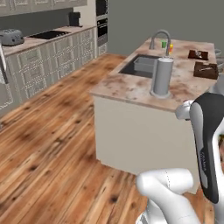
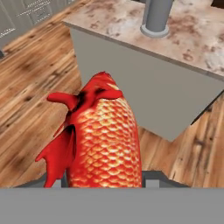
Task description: Gather the onion and avocado from the fridge and place them on a tray on the dining counter. Then gather the fishs from the fridge and place them on the other tray.
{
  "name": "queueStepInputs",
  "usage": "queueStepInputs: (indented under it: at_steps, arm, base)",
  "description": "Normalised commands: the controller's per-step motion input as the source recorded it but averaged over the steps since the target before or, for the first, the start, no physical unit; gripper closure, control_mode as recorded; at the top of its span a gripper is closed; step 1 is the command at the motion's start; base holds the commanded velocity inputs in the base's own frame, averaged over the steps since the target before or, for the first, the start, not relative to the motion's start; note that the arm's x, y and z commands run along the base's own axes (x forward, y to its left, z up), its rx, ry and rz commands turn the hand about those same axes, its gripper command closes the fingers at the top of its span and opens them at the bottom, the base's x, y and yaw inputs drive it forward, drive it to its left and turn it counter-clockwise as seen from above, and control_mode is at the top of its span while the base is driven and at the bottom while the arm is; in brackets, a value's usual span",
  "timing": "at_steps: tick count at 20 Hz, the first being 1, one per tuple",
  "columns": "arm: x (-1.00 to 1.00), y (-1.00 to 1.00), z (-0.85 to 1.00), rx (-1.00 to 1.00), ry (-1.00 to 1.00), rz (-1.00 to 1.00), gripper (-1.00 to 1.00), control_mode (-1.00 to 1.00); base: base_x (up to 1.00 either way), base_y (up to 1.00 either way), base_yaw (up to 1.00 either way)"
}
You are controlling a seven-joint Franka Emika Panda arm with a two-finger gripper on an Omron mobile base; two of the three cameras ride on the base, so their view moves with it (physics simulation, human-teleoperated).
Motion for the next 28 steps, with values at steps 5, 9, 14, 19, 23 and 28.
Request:
queueStepInputs:
  at_steps: [5, 9, 14, 19, 23, 28]
  arm:
    - [0.0, 0.0, 0.0, 0.0, 0.0, 0.0, 1.0, 1.0]
    - [0.0, 0.0, 0.0, 0.0, 0.0, 0.0, 1.0, 1.0]
    - [0.0, 0.0, 0.0, 0.0, 0.0, 0.0, 1.0, 1.0]
    - [0.0, 0.0, 0.0, 0.0, 0.0, 0.0, 1.0, 1.0]
    - [0.0, 0.0, 0.0, 0.0, 0.0, 0.0, 1.0, 1.0]
    - [0.0, 0.0, 0.0, 0.0, 0.0, 0.0, 1.0, 1.0]
  base:
    - [-0.24, -0.85, -0.14]
    - [0.0, -0.99, -0.07]
    - [0.17, -1.0, -0.02]
    - [0.47, -1.0, 0.0]
    - [0.71, -1.0, 0.0]
    - [0.73, -1.0, 0.0]
